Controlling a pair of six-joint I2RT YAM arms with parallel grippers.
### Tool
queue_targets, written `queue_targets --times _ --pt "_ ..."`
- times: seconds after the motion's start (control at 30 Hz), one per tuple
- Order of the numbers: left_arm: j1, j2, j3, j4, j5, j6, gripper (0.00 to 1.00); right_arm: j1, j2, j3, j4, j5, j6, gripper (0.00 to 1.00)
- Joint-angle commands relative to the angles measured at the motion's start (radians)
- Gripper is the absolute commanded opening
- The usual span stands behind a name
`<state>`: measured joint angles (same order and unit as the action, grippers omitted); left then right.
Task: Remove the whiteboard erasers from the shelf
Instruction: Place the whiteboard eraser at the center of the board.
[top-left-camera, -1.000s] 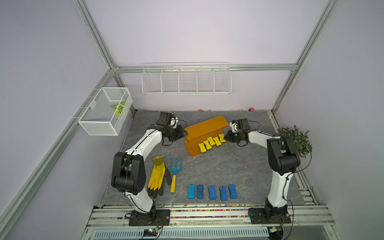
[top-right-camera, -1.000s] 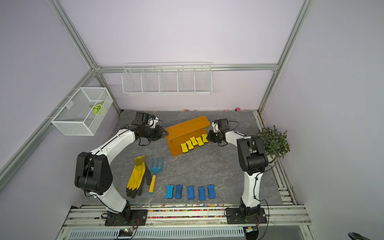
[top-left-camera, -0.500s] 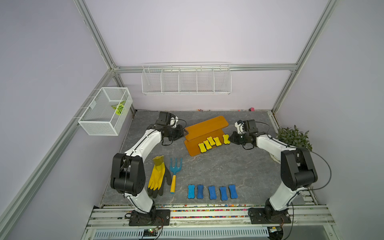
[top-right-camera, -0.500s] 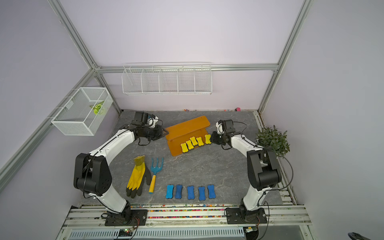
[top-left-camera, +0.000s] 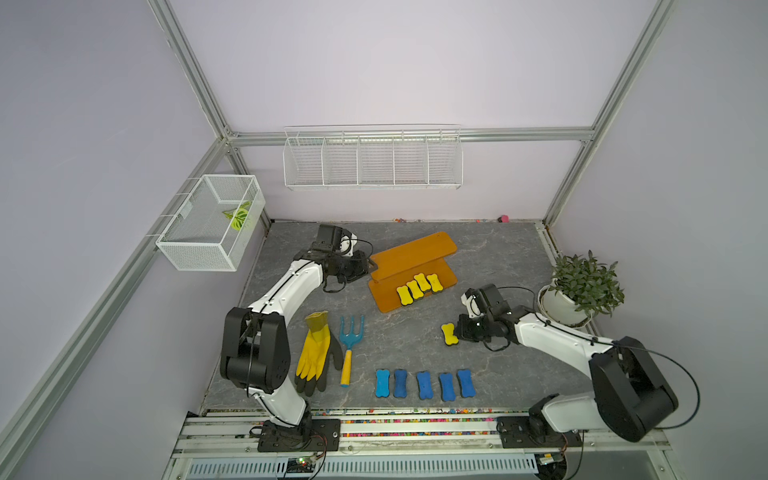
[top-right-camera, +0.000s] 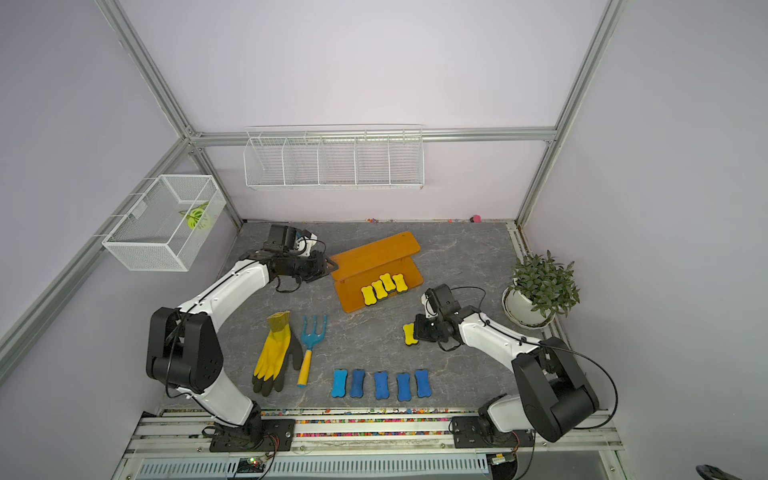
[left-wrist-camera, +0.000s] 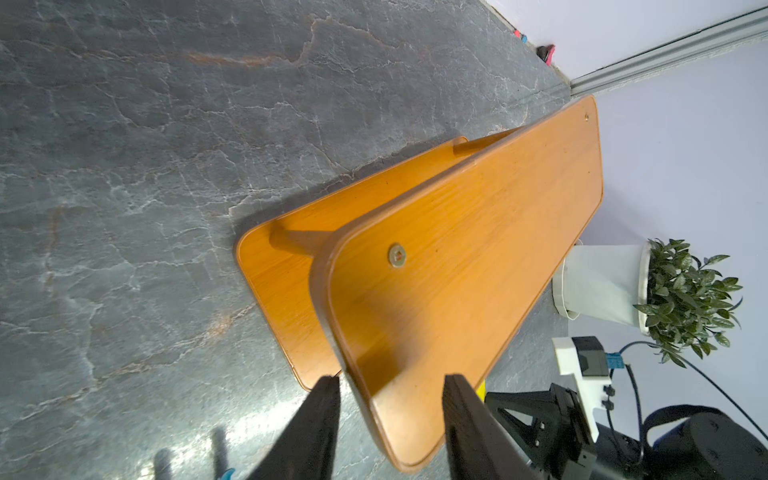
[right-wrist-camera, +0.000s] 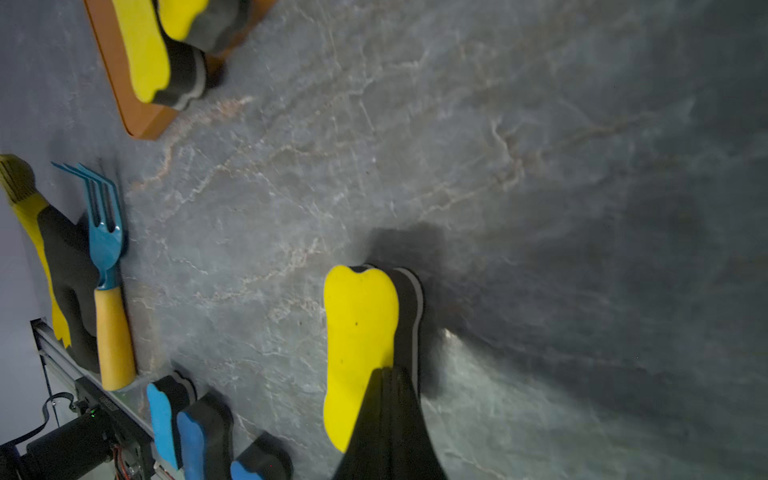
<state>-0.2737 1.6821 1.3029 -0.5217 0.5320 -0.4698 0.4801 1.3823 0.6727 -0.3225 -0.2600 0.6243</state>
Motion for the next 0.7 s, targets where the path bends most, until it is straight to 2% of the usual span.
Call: queue_targets --times 0.0,0.37,0.53,0.67 --pt "0.006 -0.032 -0.017 0.014 0.012 -0.001 0.46 0.019 -0.046 -0.036 -0.039 0.06 0.035 0.0" --pt "0.007 -0.027 -0.015 0.012 0.005 0.003 0.46 0.032 -0.169 -0.13 -0.089 0.108 0.055 0.0" --pt "0.007 -0.026 -0.016 0.01 0.002 0.005 0.46 0.031 -0.139 -0.136 -0.068 0.091 0.041 0.0" --pt "0.005 -0.026 -0.017 0.011 -0.006 0.007 0.46 0.032 -0.123 -0.127 -0.061 0.083 0.024 0.06"
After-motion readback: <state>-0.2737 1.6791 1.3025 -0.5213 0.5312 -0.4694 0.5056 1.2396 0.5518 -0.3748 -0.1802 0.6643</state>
